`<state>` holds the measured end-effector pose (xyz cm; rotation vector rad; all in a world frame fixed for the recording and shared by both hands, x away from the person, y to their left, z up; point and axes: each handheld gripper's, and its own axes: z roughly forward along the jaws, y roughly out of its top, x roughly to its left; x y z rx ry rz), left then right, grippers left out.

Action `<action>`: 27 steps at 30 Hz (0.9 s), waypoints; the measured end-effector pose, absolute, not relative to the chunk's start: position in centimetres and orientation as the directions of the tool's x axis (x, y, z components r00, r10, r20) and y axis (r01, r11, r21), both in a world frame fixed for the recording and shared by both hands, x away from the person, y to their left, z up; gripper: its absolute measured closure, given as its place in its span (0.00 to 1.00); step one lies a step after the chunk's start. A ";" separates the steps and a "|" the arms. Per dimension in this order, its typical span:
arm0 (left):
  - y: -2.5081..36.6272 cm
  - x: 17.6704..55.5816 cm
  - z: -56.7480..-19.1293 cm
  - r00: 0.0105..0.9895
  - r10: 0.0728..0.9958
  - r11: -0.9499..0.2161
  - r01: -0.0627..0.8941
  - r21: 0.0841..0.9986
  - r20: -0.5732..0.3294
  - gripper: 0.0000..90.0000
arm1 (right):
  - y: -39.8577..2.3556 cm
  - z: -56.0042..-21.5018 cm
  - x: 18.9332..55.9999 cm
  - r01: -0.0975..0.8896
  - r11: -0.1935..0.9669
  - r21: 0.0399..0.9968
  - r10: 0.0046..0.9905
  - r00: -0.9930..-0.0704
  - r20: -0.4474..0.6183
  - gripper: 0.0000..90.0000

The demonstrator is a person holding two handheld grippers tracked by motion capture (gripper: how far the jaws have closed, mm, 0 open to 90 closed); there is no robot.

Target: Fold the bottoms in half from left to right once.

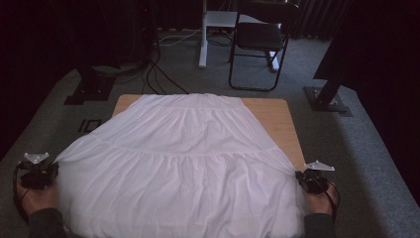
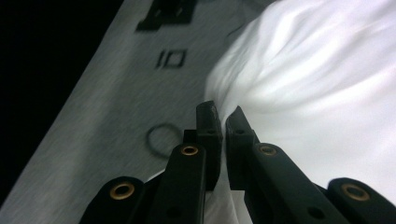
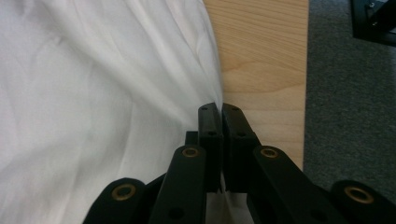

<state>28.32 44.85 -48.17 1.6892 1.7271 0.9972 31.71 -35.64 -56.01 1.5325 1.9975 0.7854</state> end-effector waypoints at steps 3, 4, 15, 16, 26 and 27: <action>42.3 27.3 -46.0 0.053 0.994 -0.105 0.536 0.838 0.091 0.98 | -35.6 -56.1 31.6 0.676 0.195 0.710 0.967 -0.252 -0.026 0.95; 41.2 27.1 -45.2 0.088 0.991 -0.133 0.520 0.844 0.102 0.98 | -35.7 -56.1 31.6 0.676 0.191 0.712 0.967 -0.254 -0.018 0.95; 26.5 28.4 -40.0 0.522 0.828 -0.423 0.340 0.840 0.205 0.97 | -35.7 -56.2 31.6 0.669 0.187 0.720 0.963 -0.268 -0.001 0.94; 24.9 28.8 -39.9 0.566 0.800 -0.437 0.325 0.839 0.198 0.97 | -35.6 -56.2 31.6 0.669 0.186 0.720 0.963 -0.268 0.000 0.94; 6.6 31.3 -38.8 0.867 0.469 -0.538 0.126 0.833 0.172 0.98 | -35.7 -56.3 31.6 0.665 0.183 0.724 0.962 -0.274 0.008 0.94; 5.4 31.3 -38.8 0.881 0.445 -0.535 0.115 0.837 0.164 0.98 | -35.7 -56.3 31.5 0.665 0.184 0.724 0.962 -0.274 0.007 0.95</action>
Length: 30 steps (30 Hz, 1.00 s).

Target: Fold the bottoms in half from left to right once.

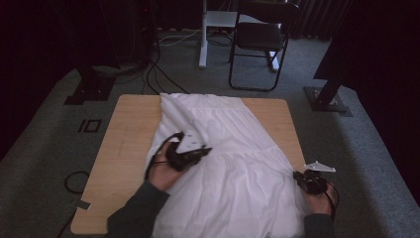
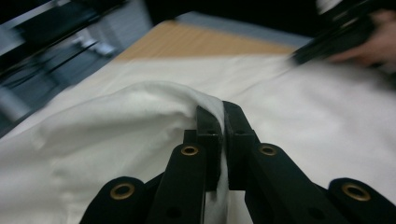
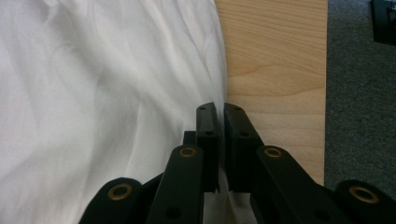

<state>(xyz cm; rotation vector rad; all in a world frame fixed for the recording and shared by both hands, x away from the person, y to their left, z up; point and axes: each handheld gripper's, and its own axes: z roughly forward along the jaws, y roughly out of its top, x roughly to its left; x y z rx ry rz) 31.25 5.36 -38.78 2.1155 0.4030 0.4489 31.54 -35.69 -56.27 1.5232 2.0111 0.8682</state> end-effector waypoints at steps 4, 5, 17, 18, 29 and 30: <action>0.3 31.8 -40.5 0.931 0.347 -0.578 0.119 0.807 0.111 0.97 | -35.7 -56.3 31.5 0.666 0.183 0.724 0.962 -0.272 0.008 0.94; 0.3 31.8 -40.5 0.931 0.347 -0.578 0.119 0.807 0.111 0.96 | -35.7 -56.3 31.5 0.666 0.183 0.724 0.962 -0.272 0.008 0.94; 11.4 33.0 -43.8 0.748 0.651 -0.514 0.308 0.801 0.129 0.61 | -31.1 -52.4 30.9 0.589 0.246 0.769 0.945 -0.322 -0.056 0.55; 12.8 32.9 -44.3 0.726 0.676 -0.504 0.332 0.798 0.125 0.60 | -30.1 -51.8 30.7 0.570 0.260 0.780 0.931 -0.361 -0.047 0.61; 21.5 31.2 -50.9 0.568 0.823 -0.389 0.554 0.736 0.007 0.53 | -21.4 -50.9 33.4 0.526 0.362 0.770 0.826 -0.563 -0.003 0.61; 21.6 31.0 -51.7 0.573 0.820 -0.384 0.567 0.729 -0.015 0.51 | -21.2 -51.2 33.9 0.538 0.350 0.767 0.829 -0.559 0.014 0.59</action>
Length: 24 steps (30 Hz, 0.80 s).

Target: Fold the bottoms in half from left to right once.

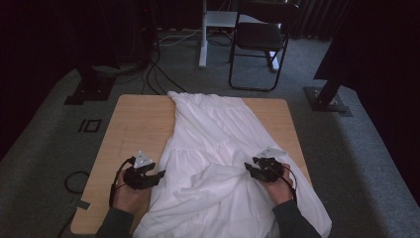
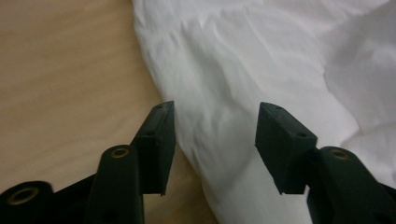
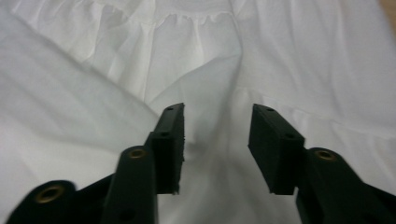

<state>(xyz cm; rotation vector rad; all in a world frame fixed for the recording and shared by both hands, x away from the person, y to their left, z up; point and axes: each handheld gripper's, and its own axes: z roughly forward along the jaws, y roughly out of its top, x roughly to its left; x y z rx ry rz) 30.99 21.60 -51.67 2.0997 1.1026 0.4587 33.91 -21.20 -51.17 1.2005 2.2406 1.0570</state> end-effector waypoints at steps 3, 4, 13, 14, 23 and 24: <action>20.9 31.2 -52.7 0.584 0.812 -0.407 0.581 0.705 -0.012 0.48 | -20.7 -52.0 35.1 0.583 0.302 0.754 0.831 -0.549 0.091 0.55; 20.9 31.2 -52.7 0.584 0.812 -0.407 0.581 0.705 -0.012 0.46 | -20.5 -52.3 35.4 0.592 0.293 0.751 0.824 -0.554 0.116 0.54; 19.2 32.0 -53.6 0.602 0.798 -0.400 0.569 0.718 -0.033 0.97 | -18.7 -52.5 35.7 0.556 0.406 0.726 0.781 -0.623 0.040 0.99; 19.5 31.8 -52.9 0.593 0.805 -0.388 0.559 0.733 -0.027 0.97 | -18.8 -51.8 35.4 0.533 0.407 0.741 0.777 -0.629 0.026 0.99; 18.9 31.3 -48.8 0.534 0.845 -0.353 0.521 0.777 0.026 0.76 | -25.5 -44.5 32.4 0.357 0.248 0.901 0.889 -0.454 -0.064 0.99; 18.0 31.5 -49.0 0.538 0.840 -0.387 0.513 0.766 0.064 0.76 | -26.7 -44.3 32.5 0.363 0.218 0.906 0.905 -0.424 -0.048 0.99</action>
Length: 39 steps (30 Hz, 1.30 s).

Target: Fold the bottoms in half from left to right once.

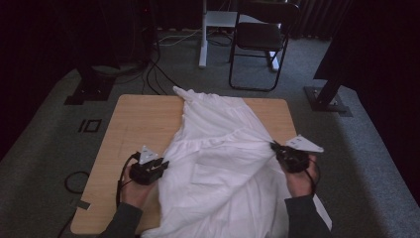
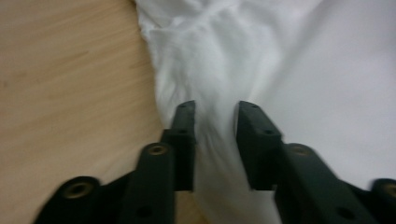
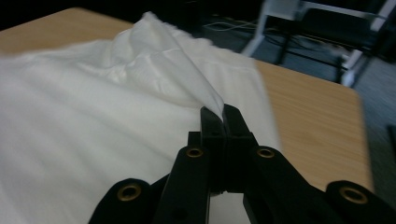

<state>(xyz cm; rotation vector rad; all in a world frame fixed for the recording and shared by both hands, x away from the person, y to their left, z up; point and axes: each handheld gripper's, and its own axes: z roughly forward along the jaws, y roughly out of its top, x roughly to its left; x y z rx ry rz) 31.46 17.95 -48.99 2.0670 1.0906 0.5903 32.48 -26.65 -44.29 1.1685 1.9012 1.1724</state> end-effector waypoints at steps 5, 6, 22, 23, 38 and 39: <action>14.6 32.3 -50.4 0.593 0.805 -0.389 0.532 0.752 -0.003 0.56 | -31.1 -47.8 34.4 0.502 0.187 0.845 0.955 -0.295 -0.036 0.99; 13.9 32.4 -50.8 0.609 0.794 -0.399 0.529 0.749 -0.007 0.55 | -31.5 -49.0 34.8 0.540 0.203 0.817 0.955 -0.292 -0.044 0.99; 12.9 37.9 -54.3 0.540 0.808 -0.554 0.564 0.612 0.234 0.91 | -29.6 -55.2 37.6 0.678 0.305 0.668 0.925 -0.377 -0.040 0.99; 13.2 38.7 -54.3 0.526 0.813 -0.554 0.570 0.607 0.249 0.91 | -29.1 -55.2 37.9 0.676 0.309 0.669 0.921 -0.387 -0.035 0.99; 16.6 43.3 -52.7 0.419 0.882 -0.452 0.622 0.639 0.216 0.65 | -25.3 -53.3 43.8 0.674 0.288 0.681 0.933 -0.357 -0.041 0.70; 17.1 42.6 -52.4 0.419 0.886 -0.439 0.615 0.655 0.201 0.63 | -25.2 -52.6 43.6 0.656 0.268 0.706 0.933 -0.359 -0.021 0.65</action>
